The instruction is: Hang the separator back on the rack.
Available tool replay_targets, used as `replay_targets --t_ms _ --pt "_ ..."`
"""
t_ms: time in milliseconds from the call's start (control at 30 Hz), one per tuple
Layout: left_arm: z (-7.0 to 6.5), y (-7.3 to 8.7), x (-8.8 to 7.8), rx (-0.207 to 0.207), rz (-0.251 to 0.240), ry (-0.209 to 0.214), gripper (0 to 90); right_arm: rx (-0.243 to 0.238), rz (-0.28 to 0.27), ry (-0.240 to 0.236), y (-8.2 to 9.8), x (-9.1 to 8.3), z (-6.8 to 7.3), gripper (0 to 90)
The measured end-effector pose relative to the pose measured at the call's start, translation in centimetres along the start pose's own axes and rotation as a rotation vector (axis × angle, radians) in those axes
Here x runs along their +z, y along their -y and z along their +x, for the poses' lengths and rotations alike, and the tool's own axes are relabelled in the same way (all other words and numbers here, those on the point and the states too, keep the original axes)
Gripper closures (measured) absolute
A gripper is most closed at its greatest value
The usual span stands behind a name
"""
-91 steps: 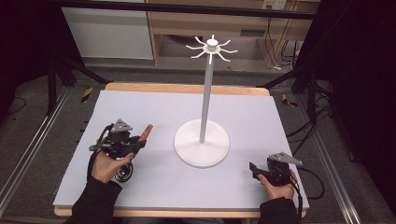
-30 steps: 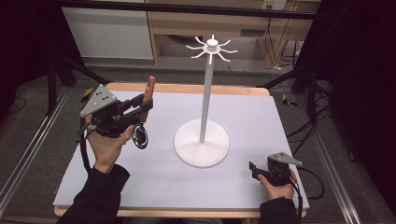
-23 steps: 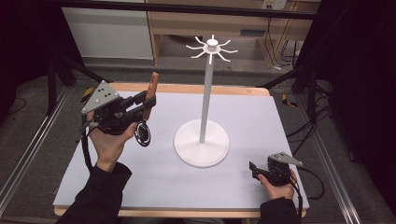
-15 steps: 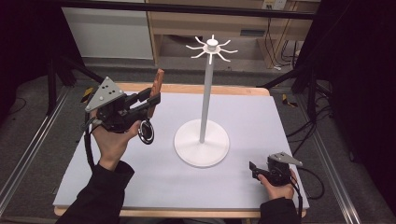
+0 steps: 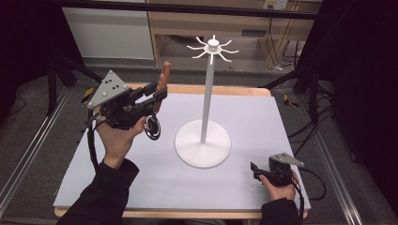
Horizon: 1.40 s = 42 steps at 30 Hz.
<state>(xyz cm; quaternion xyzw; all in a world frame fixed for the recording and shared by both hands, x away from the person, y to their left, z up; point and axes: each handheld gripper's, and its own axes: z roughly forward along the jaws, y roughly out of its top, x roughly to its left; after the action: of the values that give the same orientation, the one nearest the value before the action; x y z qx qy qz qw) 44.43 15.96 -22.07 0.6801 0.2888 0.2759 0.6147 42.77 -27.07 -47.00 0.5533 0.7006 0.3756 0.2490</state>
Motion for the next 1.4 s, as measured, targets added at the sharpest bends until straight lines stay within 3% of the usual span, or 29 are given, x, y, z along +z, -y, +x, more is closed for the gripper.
replay_targets --t_ms 33,67,267,700,1400 --pt "0.0 0.0 0.0 0.0 0.0 0.0 67.7 0.0 0.0 0.0 0.0 0.0 0.0 22.2" --pt "0.1 -0.2 0.1 0.027 -0.018 -0.001 67.7 0.001 0.0 0.0 0.0 0.0 0.0 22.2" --pt "-0.6 -0.6 0.3 0.007 -0.014 0.012 67.7 -0.001 -0.002 0.0 0.0 0.0 0.0 22.1" --pt "-1.4 -1.8 2.0 0.034 -0.021 0.018 67.7 0.007 -0.006 0.0 0.1 0.1 -0.1 22.1" --pt "-1.8 -2.5 3.5 0.043 -0.001 0.021 67.7 0.01 -0.008 -0.003 0.0 0.1 -0.2 22.0"
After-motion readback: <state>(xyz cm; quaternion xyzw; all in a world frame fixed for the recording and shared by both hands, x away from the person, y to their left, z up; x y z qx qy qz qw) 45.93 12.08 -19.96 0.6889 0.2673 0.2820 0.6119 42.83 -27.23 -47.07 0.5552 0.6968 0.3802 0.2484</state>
